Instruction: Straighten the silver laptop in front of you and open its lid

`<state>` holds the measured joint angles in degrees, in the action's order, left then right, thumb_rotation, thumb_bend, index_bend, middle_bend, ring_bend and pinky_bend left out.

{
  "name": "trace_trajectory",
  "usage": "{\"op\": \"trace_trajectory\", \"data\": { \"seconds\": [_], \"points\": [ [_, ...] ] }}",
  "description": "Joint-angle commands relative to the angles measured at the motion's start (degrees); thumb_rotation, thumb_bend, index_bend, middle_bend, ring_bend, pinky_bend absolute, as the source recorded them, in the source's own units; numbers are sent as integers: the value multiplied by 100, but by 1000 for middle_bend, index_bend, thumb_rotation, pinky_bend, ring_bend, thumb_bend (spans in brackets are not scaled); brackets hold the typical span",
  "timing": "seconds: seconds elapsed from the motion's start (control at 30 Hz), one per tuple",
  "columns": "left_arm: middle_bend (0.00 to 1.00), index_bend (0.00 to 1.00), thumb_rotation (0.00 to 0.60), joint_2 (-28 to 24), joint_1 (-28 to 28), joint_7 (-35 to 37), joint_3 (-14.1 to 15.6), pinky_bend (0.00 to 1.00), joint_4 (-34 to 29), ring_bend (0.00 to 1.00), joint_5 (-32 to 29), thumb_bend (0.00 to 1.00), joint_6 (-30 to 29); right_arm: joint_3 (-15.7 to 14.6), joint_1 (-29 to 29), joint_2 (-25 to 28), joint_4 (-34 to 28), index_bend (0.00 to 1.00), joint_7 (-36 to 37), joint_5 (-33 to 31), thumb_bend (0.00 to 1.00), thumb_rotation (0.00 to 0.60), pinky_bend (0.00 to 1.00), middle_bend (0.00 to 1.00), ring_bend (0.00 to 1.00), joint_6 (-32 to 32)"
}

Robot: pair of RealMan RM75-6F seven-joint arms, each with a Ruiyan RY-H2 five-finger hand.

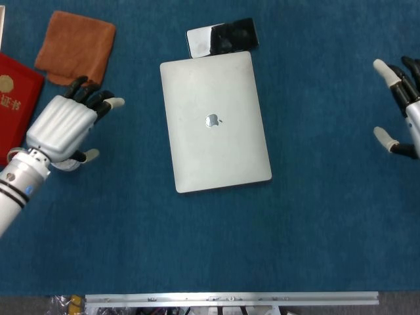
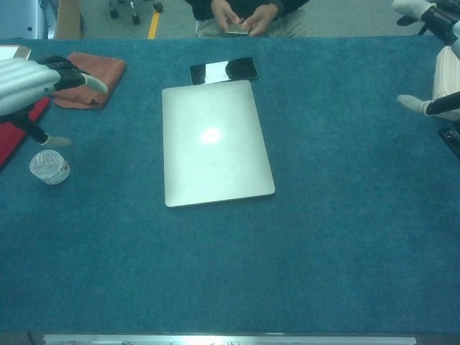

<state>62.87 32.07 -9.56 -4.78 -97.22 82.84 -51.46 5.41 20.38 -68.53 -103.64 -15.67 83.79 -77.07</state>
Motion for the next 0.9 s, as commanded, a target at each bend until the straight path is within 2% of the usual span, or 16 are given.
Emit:
{"op": "trace_trajectory", "data": {
  "seconds": [0.03, 0.17, 0.33, 0.4, 0.43, 0.5, 0.6, 0.9],
  "points": [
    [140, 169, 507, 127, 148, -91, -49, 3, 79, 96, -234, 170, 191, 5, -29, 26, -33, 0, 18, 34, 214, 600, 94, 177, 21, -37],
    [120, 168, 338, 284, 333, -304, -95, 3, 232, 79, -547, 170, 418, 9, -65, 58, -82, 0, 51, 70, 215, 600, 94, 178, 21, -71],
    [98, 165, 224, 519, 588, -520, -216, 3, 467, 56, -1066, 169, 659, 21, -104, 64, -113, 0, 122, 109, 215, 600, 94, 178, 21, -110],
    [87, 160, 160, 597, 695, -618, -262, 3, 557, 43, -1299, 161, 749, 37, -113, 60, -112, 0, 157, 113, 215, 600, 94, 178, 21, -121],
    [80, 156, 108, 628, 737, -652, -281, 3, 585, 36, -1399, 152, 780, 46, -115, 57, -115, 0, 175, 116, 215, 600, 94, 178, 21, -126],
    [76, 149, 65, 704, 824, -715, -321, 3, 649, 30, -1602, 143, 821, 65, -120, 48, -124, 0, 228, 130, 215, 600, 94, 178, 21, -140],
    [75, 143, 48, 824, 919, -850, -339, 3, 762, 28, -1809, 140, 797, 70, -132, 33, -132, 0, 295, 167, 215, 600, 94, 178, 21, -157],
    [74, 143, 49, 1159, 1179, -1200, -361, 3, 1054, 28, -2469, 140, 755, 21, -226, 43, -197, 0, 438, 341, 215, 600, 94, 181, 21, -267]
  ]
}}
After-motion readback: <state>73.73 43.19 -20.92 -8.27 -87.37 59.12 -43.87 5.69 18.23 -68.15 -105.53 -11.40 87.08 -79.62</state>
